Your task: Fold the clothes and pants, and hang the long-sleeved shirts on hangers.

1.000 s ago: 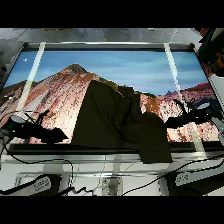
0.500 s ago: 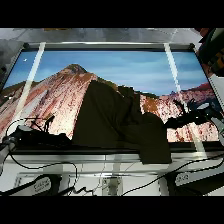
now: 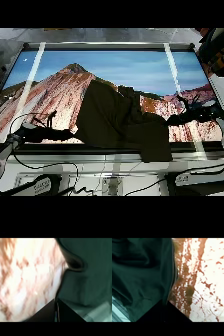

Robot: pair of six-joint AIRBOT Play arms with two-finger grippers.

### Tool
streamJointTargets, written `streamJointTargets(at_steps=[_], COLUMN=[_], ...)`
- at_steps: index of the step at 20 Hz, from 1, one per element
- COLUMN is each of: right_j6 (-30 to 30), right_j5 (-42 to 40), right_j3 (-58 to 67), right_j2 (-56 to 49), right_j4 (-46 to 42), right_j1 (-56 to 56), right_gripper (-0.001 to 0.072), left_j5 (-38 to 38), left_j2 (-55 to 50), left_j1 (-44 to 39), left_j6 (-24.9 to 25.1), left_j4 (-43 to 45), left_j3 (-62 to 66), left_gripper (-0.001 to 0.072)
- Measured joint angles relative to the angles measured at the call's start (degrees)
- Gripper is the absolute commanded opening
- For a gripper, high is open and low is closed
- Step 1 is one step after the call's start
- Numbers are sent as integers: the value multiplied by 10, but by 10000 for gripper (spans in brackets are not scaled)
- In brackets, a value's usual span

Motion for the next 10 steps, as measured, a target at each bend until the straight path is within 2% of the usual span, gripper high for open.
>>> streamJointTargets(at_steps=[5,10], right_j6=[0,9], right_j5=[5,-10], right_j3=[24,110], right_j2=[136,312], right_j4=[88,173], right_j1=[0,0], right_gripper=[12,13], left_j5=[-28,-38], left_j2=[40,133], left_j1=[-2,7], left_j6=[24,31], left_j4=[-104,-169], left_j3=[157,372], left_gripper=[16,16])
